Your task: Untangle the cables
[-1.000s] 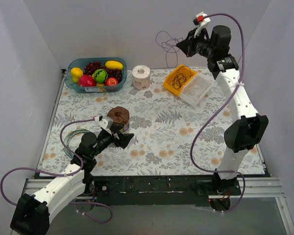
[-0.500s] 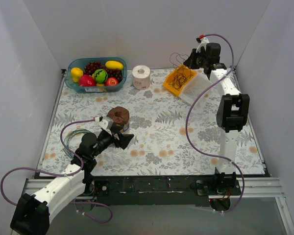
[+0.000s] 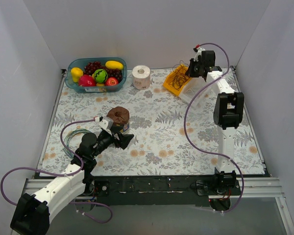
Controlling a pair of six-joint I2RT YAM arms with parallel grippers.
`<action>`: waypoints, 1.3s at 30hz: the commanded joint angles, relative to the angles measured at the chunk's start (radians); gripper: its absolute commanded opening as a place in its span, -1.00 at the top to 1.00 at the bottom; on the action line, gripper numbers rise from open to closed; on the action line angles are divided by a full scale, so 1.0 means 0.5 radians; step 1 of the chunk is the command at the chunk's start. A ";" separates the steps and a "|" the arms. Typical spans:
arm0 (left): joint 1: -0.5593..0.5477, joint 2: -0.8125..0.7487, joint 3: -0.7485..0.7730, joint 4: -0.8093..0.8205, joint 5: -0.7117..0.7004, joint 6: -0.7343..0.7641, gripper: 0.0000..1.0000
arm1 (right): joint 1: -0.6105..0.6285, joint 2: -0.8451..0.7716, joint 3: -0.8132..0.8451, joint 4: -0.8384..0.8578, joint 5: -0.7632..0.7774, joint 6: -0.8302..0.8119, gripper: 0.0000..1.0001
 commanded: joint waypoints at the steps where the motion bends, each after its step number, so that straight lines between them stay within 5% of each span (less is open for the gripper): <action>1: 0.008 0.009 -0.012 0.036 0.021 0.005 -0.61 | 0.019 -0.038 0.059 -0.016 -0.001 -0.060 0.97; 8: 0.008 0.012 -0.015 0.042 0.027 0.005 -0.61 | 0.034 -0.051 0.058 -0.087 -0.014 -0.161 0.95; 11: 0.008 0.015 -0.015 0.042 0.030 0.005 -0.61 | 0.034 -0.081 0.040 -0.093 -0.035 -0.179 0.78; 19: 0.008 0.018 -0.015 0.042 0.034 0.008 -0.61 | 0.037 -0.207 0.028 -0.087 -0.002 -0.225 -0.44; 22: 0.005 0.025 -0.018 0.052 0.043 0.011 -0.61 | 0.038 -0.271 0.019 -0.080 0.007 -0.256 -0.75; 31: 0.008 0.022 -0.018 0.052 0.052 0.014 -0.61 | 0.053 -0.535 -0.101 -0.102 0.112 -0.440 -0.89; 35: 0.008 0.015 -0.018 0.055 0.043 0.011 -0.61 | 0.050 -0.972 -0.465 0.108 0.139 -0.471 -0.90; 39: 0.008 0.006 -0.015 0.052 0.027 0.008 -0.61 | 0.047 -1.476 -1.261 0.468 0.182 -0.520 -0.93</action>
